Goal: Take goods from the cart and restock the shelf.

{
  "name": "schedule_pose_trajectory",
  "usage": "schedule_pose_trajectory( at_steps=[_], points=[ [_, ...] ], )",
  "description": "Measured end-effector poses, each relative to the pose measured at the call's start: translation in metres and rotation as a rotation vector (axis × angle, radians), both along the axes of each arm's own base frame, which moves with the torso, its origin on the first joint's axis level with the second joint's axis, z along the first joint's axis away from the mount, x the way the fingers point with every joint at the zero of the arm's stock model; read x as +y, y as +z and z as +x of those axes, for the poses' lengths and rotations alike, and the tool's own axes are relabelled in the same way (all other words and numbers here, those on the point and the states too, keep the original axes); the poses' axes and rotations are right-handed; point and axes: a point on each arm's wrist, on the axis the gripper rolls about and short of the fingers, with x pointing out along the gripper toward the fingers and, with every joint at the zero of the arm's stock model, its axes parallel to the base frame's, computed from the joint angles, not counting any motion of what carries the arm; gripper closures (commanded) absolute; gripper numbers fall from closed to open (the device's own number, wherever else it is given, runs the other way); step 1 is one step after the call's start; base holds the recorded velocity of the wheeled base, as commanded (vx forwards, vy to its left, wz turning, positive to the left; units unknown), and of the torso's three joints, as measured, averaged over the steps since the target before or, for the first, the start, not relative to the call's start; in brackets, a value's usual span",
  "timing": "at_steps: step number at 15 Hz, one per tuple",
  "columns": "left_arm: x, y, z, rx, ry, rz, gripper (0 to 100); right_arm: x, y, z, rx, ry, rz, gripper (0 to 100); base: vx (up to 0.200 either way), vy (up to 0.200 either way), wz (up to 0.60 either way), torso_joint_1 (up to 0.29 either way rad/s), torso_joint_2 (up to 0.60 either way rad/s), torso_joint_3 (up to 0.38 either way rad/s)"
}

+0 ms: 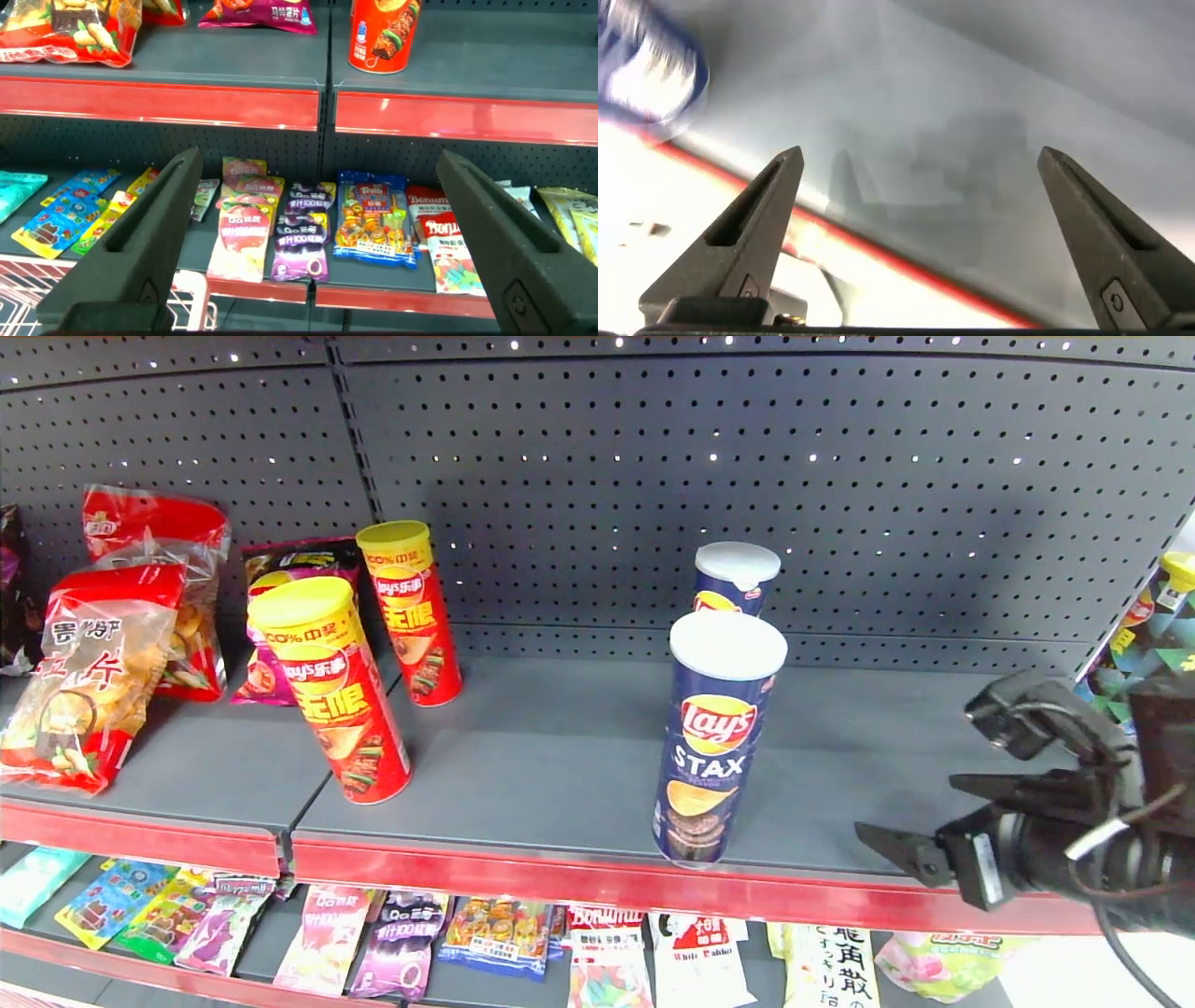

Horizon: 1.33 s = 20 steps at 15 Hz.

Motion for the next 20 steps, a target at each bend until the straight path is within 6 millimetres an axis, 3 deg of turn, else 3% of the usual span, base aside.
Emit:
schedule_pose_trajectory(
  at_steps=[3, 5, 9, 11, 14, 16, 18, 20],
  points=[
    [0.0, 0.0, 0.0, 0.0, 0.0, 0.0, 0, -0.032, 0.001, -0.05, -0.085, 0.073, 0.022, 0, 0.0, 0.0, 0.0, 0.0, 0.0, 0.0],
    [0.0, 0.0, 0.0, 0.0, 0.0, 0.0, 0, -0.053, -0.01, -0.086, -0.143, 0.089, 0.063, 0, 0.0, 0.0, 0.0, 0.0, 0.0, 0.0],
    [0.0, 0.0, 0.0, 0.0, 0.0, 0.0, 0, -0.073, -0.026, -0.136, -0.322, 0.003, 0.1, 0, 0.0, 0.0, 0.0, 0.0, 0.0, 0.0],
    [0.0, 0.0, 0.0, 0.0, 0.0, 0.0, 0, -0.079, -0.043, -0.162, -0.378, -0.121, 0.092, 0, 0.0, 0.0, 0.0, 0.0, 0.0, 0.0],
    [0.0, 0.0, 0.0, 0.0, 0.0, 0.0, 0, -0.081, -0.073, -0.184, -0.416, -0.271, 0.11, 0, 0.0, 0.0, 0.0, 0.0, 0.0, 0.0],
    [0.0, 0.0, 0.0, 0.0, 0.0, 0.0, 0, -0.082, -0.083, -0.187, -0.457, -0.407, 0.187, 0, 0.0, 0.0, 0.0, 0.0, 0.0, 0.0],
    [0.0, 0.0, 0.0, 0.0, 0.0, 0.0, 0, -0.081, -0.087, -0.189, -0.476, -0.348, 0.195, 0, 0.0, 0.0, 0.0, 0.0, 0.0, 0.0],
    [0.0, 0.0, 0.0, 0.0, 0.0, 0.0, 0, -0.078, -0.089, -0.191, -0.493, -0.182, 0.205, 0, 0.0, 0.0, 0.0, 0.0, 0.0, 0.0]
  ],
)
